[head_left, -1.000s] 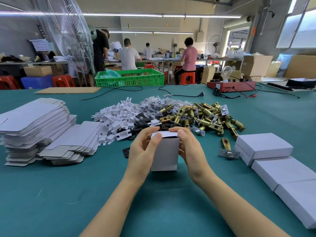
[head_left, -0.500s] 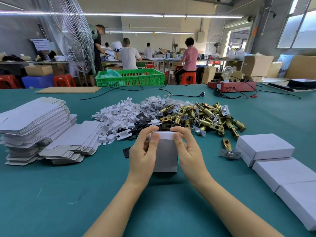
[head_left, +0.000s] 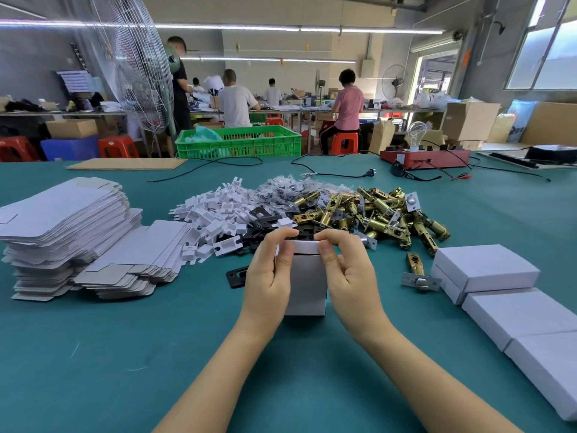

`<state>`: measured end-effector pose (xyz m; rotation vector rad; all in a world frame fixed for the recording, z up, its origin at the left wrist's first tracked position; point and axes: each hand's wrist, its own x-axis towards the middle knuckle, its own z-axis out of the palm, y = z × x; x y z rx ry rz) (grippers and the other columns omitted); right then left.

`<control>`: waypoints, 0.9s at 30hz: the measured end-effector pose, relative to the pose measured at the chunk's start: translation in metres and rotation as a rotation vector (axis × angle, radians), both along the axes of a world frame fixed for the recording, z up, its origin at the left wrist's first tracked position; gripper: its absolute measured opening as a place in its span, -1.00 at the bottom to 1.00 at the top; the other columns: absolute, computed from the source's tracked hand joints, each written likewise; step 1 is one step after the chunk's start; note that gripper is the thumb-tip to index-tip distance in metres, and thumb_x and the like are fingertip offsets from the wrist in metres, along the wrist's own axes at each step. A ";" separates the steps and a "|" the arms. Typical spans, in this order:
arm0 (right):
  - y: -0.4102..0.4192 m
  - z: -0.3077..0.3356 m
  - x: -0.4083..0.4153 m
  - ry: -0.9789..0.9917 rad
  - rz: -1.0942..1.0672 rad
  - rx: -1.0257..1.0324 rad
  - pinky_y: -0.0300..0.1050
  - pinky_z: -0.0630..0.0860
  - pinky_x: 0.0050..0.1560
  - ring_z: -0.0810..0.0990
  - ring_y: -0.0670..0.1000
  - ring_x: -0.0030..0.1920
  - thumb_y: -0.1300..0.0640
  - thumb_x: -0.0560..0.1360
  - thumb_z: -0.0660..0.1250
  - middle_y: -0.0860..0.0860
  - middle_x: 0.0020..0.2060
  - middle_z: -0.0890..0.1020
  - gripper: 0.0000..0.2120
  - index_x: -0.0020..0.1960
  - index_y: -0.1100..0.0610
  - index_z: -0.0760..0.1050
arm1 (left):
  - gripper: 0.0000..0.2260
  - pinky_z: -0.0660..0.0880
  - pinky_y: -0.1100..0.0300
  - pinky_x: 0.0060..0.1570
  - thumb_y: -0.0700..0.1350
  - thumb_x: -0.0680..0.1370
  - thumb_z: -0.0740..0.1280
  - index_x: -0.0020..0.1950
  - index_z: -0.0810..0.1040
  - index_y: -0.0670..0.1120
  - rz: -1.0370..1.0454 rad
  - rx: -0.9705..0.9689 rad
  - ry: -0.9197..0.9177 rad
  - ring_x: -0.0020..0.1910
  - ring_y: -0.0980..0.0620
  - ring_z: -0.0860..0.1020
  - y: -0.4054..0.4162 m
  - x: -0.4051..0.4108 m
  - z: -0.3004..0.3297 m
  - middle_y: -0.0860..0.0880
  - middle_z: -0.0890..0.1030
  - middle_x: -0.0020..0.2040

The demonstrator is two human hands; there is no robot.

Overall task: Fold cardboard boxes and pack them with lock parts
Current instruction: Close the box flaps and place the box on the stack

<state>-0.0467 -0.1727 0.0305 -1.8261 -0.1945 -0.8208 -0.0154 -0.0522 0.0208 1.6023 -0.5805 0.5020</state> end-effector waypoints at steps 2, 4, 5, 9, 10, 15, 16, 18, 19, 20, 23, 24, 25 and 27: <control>-0.001 -0.001 0.001 -0.002 0.006 -0.004 -0.40 0.36 -0.18 0.46 -0.16 -0.27 0.03 0.59 0.19 -0.05 -0.06 0.50 -0.90 0.01 -0.16 0.45 | -0.80 0.38 0.40 0.03 -0.09 0.61 0.16 0.09 0.52 0.16 -0.007 -0.001 0.006 -0.03 0.21 0.51 0.001 -0.001 0.000 0.15 0.59 -0.02; -0.003 -0.001 0.002 0.005 0.022 0.006 -0.40 0.32 -0.28 0.41 -0.17 -0.38 0.07 0.60 0.22 -0.05 -0.15 0.48 -0.91 -0.01 -0.11 0.43 | -0.80 0.38 0.42 -0.02 -0.10 0.60 0.19 0.07 0.56 0.15 -0.011 -0.022 0.026 -0.06 0.22 0.52 0.002 -0.002 0.000 0.10 0.61 -0.04; -0.004 -0.002 0.002 0.005 0.027 0.007 -0.40 0.30 -0.31 0.40 -0.17 -0.41 0.08 0.60 0.22 -0.04 -0.17 0.48 -0.92 -0.02 -0.10 0.43 | -0.80 0.37 0.43 -0.05 -0.10 0.59 0.20 0.07 0.57 0.14 -0.015 -0.029 0.035 -0.09 0.22 0.52 0.002 -0.002 0.000 0.10 0.61 -0.06; -0.004 -0.003 0.002 0.002 0.020 -0.004 -0.38 0.31 -0.30 0.40 -0.16 -0.39 0.09 0.60 0.22 -0.03 -0.16 0.48 -0.93 -0.03 -0.08 0.42 | -0.82 0.37 0.43 -0.08 -0.09 0.59 0.22 0.06 0.59 0.11 -0.032 -0.039 0.052 -0.13 0.23 0.51 0.004 -0.003 0.001 0.12 0.60 -0.08; -0.004 -0.003 0.002 0.004 0.020 -0.002 -0.37 0.31 -0.30 0.40 -0.16 -0.39 0.09 0.60 0.23 -0.02 -0.16 0.48 -0.93 -0.03 -0.07 0.43 | -0.82 0.37 0.43 -0.10 -0.10 0.59 0.23 0.06 0.59 0.11 -0.036 -0.045 0.056 -0.15 0.24 0.50 0.004 -0.003 0.001 0.12 0.60 -0.08; -0.005 -0.003 0.003 -0.021 -0.005 -0.059 -0.38 0.31 -0.31 0.40 -0.17 -0.38 0.09 0.60 0.22 0.02 -0.14 0.50 -0.97 -0.01 -0.02 0.43 | -0.77 0.39 0.36 -0.20 -0.15 0.61 0.28 -0.01 0.61 0.19 -0.053 -0.077 0.070 -0.23 0.03 0.47 0.005 -0.004 0.006 0.05 0.63 -0.12; -0.005 -0.004 0.002 -0.024 -0.006 -0.067 -0.39 0.31 -0.32 0.41 -0.16 -0.39 0.07 0.60 0.22 0.00 -0.17 0.49 -0.98 0.00 -0.02 0.42 | -0.77 0.40 0.35 -0.19 -0.11 0.60 0.28 -0.04 0.61 0.24 -0.057 -0.085 0.078 -0.21 0.02 0.48 0.005 -0.004 0.007 0.08 0.63 -0.11; -0.005 -0.004 0.002 -0.025 0.002 -0.066 -0.40 0.30 -0.33 0.42 -0.16 -0.40 0.02 0.58 0.21 -0.08 -0.24 0.45 -0.95 0.00 -0.01 0.41 | -0.77 0.41 0.34 -0.18 -0.05 0.57 0.25 -0.08 0.59 0.29 -0.056 -0.092 0.082 -0.19 0.01 0.50 0.004 -0.005 0.010 0.14 0.63 -0.10; -0.005 -0.004 0.002 -0.026 0.009 -0.064 -0.40 0.30 -0.34 0.42 -0.17 -0.41 0.01 0.58 0.20 -0.11 -0.26 0.44 -0.93 0.00 -0.01 0.41 | -0.77 0.41 0.34 -0.18 -0.04 0.57 0.24 -0.07 0.58 0.32 -0.051 -0.087 0.076 -0.18 -0.03 0.50 0.003 -0.005 0.010 0.16 0.63 -0.10; -0.006 -0.003 0.001 -0.027 0.015 -0.066 -0.41 0.30 -0.34 0.42 -0.18 -0.42 0.01 0.58 0.20 -0.13 -0.26 0.44 -0.92 0.01 0.00 0.42 | -0.76 0.42 0.34 -0.19 -0.03 0.57 0.24 -0.06 0.57 0.34 -0.047 -0.078 0.068 -0.18 -0.07 0.49 0.003 -0.005 0.010 0.15 0.62 -0.09; -0.008 -0.002 0.001 -0.030 0.022 -0.088 -0.43 0.31 -0.33 0.42 -0.20 -0.40 0.04 0.59 0.21 -0.20 -0.26 0.45 -0.87 0.06 0.05 0.49 | -0.75 0.41 0.33 -0.21 -0.03 0.57 0.24 -0.05 0.56 0.36 -0.044 -0.065 0.050 -0.18 -0.12 0.48 0.003 -0.004 0.008 0.09 0.62 -0.07; -0.009 -0.002 0.001 -0.029 0.023 -0.086 -0.43 0.31 -0.33 0.43 -0.20 -0.40 0.04 0.59 0.22 -0.21 -0.26 0.47 -0.85 0.08 0.05 0.51 | -0.76 0.40 0.33 -0.22 -0.03 0.57 0.24 -0.05 0.57 0.35 -0.043 -0.065 0.049 -0.19 -0.12 0.48 0.003 -0.003 0.008 0.07 0.61 -0.08; -0.008 -0.001 0.000 -0.027 0.024 -0.080 -0.43 0.31 -0.33 0.44 -0.20 -0.39 0.04 0.58 0.22 -0.20 -0.23 0.50 -0.85 0.09 0.03 0.51 | -0.77 0.40 0.33 -0.23 -0.03 0.57 0.25 -0.05 0.57 0.33 -0.043 -0.067 0.054 -0.21 -0.11 0.47 0.003 -0.003 0.008 0.06 0.61 -0.09; -0.009 0.000 0.000 -0.023 0.021 -0.072 -0.41 0.32 -0.32 0.46 -0.17 -0.38 0.04 0.58 0.24 -0.19 -0.16 0.55 -0.88 0.09 -0.05 0.49 | -0.78 0.39 0.32 -0.24 -0.04 0.56 0.27 -0.05 0.59 0.30 -0.045 -0.075 0.065 -0.25 -0.04 0.46 0.004 -0.003 0.007 0.07 0.61 -0.12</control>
